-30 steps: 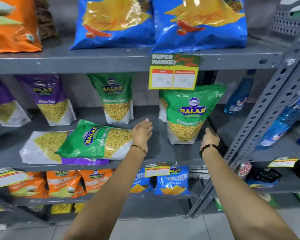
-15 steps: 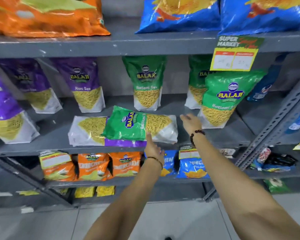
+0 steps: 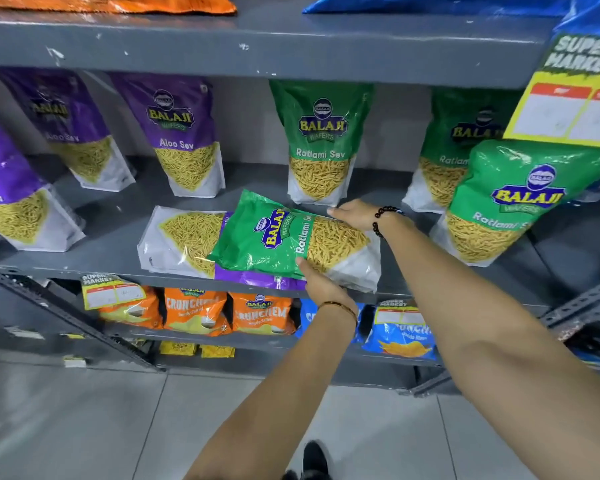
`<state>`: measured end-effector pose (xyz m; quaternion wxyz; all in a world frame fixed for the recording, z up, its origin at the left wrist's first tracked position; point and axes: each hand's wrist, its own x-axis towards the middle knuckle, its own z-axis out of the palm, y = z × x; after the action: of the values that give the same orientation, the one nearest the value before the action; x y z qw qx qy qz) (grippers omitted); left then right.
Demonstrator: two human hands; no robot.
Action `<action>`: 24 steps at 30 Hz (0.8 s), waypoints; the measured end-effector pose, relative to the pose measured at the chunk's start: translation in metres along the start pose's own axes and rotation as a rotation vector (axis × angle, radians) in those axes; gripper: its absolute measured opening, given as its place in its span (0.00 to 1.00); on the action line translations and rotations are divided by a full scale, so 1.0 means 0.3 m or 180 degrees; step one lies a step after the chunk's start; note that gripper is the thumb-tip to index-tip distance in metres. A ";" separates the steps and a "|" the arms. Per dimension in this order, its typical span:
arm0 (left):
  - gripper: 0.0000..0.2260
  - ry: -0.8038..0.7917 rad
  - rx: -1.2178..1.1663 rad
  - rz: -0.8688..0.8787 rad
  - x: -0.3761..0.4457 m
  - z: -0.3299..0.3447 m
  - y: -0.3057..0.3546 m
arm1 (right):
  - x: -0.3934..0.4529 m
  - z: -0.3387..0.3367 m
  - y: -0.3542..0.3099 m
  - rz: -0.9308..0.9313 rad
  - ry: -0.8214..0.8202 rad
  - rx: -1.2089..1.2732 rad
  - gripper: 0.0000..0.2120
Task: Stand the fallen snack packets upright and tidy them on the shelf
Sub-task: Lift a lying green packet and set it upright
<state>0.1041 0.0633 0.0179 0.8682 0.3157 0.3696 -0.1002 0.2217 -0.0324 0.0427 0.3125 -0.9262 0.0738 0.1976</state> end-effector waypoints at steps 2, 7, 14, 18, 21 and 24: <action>0.26 0.0031 -0.0044 0.0014 0.016 0.001 -0.001 | 0.017 0.010 -0.002 -0.0033 -0.0119 -0.0106 0.28; 0.23 0.0027 -0.0016 -0.0018 0.043 -0.007 -0.006 | 0.031 0.011 0.012 0.0017 -0.0090 -0.0057 0.26; 0.28 -0.0204 0.0256 -0.0084 0.051 -0.075 0.011 | -0.104 0.003 0.121 0.0203 0.0233 0.1179 0.18; 0.28 -0.0458 0.1024 0.0055 0.032 -0.145 0.051 | -0.231 0.080 0.178 0.0046 -0.0037 0.2624 0.09; 0.23 -0.0700 0.1091 0.0505 0.045 -0.176 0.103 | -0.304 0.114 0.197 -0.0198 -0.0176 0.3371 0.04; 0.32 -0.1257 0.1353 0.0627 0.019 -0.182 0.179 | -0.359 0.112 0.192 -0.0378 -0.0196 0.3591 0.03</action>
<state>0.0985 0.1395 0.0105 0.8432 0.4991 0.1320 -0.1502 0.0977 -0.0563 0.0309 0.7715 -0.6122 0.1066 0.1365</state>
